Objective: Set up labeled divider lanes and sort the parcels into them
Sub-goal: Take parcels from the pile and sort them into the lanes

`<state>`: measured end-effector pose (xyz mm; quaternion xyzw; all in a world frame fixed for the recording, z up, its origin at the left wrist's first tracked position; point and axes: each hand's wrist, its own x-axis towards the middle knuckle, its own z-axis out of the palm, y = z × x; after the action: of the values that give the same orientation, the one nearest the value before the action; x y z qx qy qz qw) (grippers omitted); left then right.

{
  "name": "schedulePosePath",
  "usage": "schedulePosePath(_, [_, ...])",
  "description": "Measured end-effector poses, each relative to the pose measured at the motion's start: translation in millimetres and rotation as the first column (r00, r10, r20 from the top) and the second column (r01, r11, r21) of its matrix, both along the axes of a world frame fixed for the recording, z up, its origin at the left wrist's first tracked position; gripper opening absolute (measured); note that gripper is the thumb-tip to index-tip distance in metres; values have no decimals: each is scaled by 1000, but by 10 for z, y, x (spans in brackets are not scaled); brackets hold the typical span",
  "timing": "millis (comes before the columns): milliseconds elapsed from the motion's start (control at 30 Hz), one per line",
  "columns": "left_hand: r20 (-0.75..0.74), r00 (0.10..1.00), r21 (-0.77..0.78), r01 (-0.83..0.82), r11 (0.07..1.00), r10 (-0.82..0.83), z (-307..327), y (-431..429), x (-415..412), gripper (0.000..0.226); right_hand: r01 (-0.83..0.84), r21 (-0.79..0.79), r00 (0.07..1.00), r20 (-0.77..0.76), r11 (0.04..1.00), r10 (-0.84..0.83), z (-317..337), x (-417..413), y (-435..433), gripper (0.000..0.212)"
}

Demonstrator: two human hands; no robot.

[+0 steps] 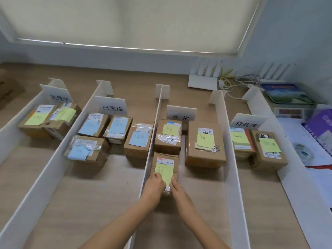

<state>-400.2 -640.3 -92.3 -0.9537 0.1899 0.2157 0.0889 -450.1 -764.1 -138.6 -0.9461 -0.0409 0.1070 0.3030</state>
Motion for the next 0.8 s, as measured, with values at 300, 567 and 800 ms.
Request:
schedulePosePath(300, [77,991,-268,-84,960,109,52,198,84,38,-17,-186,996,78,982,32,68,291,-26,53])
schedulePosePath(567, [182,875,-689,-213,692,450,633,1399,-460,39,-15,-126,961,274,992,50,760,129,628,34])
schedulePosePath(800, [-232,507,-904,-427,8,830,1123,3349,-1370,18,-259,-18,889,387,966,245,1138,-364,2345,22])
